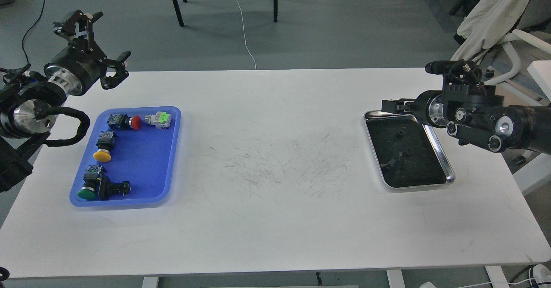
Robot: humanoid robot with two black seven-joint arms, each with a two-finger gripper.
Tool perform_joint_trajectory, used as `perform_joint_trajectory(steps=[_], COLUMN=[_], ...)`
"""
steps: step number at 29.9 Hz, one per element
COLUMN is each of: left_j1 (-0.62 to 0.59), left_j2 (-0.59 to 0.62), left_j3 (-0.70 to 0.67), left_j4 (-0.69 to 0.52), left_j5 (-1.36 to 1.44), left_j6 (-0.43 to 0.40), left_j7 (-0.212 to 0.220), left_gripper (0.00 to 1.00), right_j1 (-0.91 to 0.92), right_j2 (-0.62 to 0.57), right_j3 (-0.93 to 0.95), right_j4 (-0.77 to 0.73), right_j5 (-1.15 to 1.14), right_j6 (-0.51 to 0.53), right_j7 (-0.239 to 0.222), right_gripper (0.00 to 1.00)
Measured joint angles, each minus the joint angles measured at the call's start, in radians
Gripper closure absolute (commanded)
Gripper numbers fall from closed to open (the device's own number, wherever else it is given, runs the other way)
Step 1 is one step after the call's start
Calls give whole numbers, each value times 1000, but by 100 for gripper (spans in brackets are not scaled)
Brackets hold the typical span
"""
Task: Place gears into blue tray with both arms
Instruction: 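Reach the right gripper into the steel tray and grasp a part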
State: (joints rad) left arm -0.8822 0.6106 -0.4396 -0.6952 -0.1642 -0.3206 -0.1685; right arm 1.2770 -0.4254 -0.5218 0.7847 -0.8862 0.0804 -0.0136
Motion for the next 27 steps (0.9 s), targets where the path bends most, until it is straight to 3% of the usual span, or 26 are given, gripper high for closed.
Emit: perform_joint_trajectory(steps=[13,18,24,27], left_j1=[2,4,5,8], left_j2=[2,2,2,2], left_j3=[-1,1,1,1], left_j4=[0,0,0,0], left_j5=[0,0,0,0], left_j6=[1,1,0,0], left_j7=[0,0,-1,-1], left_gripper=[1,1,1,1], right_j1=[-119,-145,-160,-166], right_j2=[5,38,68,80], right_j3=[-3,-2,-1,-1], right_j4=[-120,-156,-175,-183], right_j5=[-27,-27,-25,-25], right_j6=[-11,-16,-12,-12], right_j7=[57,67,78,82], right_gripper=[6,19,21,28])
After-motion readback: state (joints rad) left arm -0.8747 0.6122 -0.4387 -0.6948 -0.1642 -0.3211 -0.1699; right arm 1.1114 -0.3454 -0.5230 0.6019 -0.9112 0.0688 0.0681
